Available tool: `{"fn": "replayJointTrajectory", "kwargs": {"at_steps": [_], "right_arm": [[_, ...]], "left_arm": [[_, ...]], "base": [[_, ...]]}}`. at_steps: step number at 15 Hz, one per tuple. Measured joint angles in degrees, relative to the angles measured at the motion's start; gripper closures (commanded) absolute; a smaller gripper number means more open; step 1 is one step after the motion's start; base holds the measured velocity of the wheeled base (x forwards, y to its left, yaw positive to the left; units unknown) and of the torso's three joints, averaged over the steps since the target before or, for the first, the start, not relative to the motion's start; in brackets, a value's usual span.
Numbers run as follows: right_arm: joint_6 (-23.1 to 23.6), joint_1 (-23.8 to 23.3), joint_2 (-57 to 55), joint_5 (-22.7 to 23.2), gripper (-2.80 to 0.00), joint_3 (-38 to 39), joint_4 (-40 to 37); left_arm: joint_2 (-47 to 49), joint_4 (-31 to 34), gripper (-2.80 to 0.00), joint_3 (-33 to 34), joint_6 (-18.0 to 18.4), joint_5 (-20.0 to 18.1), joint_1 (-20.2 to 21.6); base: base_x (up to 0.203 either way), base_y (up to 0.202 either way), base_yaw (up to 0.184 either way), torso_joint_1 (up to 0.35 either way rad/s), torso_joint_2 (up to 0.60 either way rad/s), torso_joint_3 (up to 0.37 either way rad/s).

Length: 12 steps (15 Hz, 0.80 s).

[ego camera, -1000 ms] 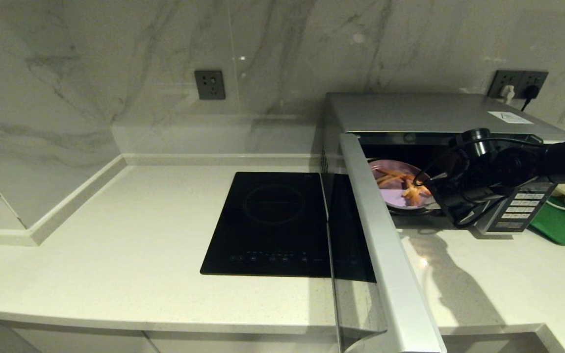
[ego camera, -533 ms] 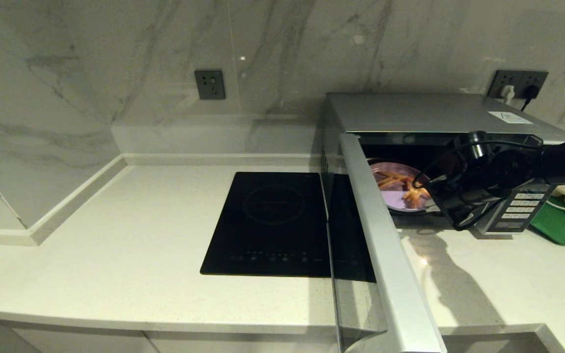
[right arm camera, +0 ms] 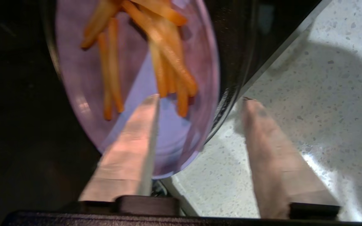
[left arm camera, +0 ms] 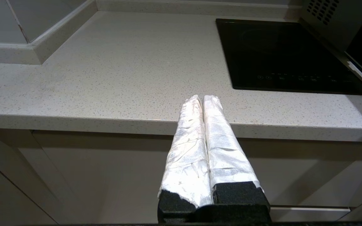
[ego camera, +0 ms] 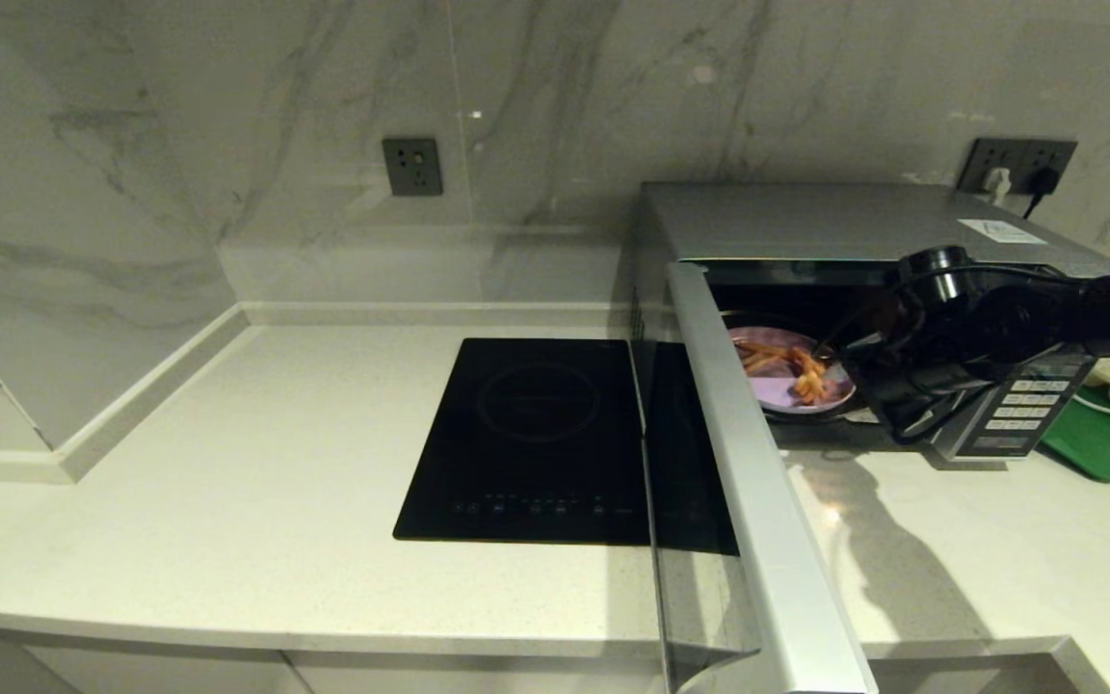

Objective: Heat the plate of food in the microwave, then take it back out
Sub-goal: Put the plate in the microwave oven

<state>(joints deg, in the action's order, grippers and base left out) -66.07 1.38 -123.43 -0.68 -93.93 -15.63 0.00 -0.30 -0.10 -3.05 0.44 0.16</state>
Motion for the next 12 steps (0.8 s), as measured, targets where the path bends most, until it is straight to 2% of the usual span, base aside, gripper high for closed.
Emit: {"fn": "replayJointTrajectory", "kwargs": {"at_steps": [5,9,10,12], "right_arm": [[0.0,0.4,5.0,0.7,-2.80,2.4,-0.3],[1.6,2.2,12.5,4.3,-2.80,11.4,-0.3],[2.1,2.7,14.6,4.5,0.00,14.1,-0.2],[3.1,3.4,18.5,4.7,0.00,19.3,-0.1]], "left_arm": [[0.0,0.0,0.00,0.0,0.0,0.0,0.0],[0.0,0.0,0.00,0.0,0.0,0.0,0.0],[0.0,0.0,0.00,0.0,0.0,0.0,0.0],[0.0,0.0,0.00,0.0,0.0,0.0,0.0]], "base": [[0.000,0.000,0.000,0.000,0.00,0.000],[0.000,0.000,0.000,0.000,0.00,0.000],[0.000,0.000,0.000,0.000,0.00,0.000],[0.000,0.000,0.000,0.000,0.00,0.000]]}}
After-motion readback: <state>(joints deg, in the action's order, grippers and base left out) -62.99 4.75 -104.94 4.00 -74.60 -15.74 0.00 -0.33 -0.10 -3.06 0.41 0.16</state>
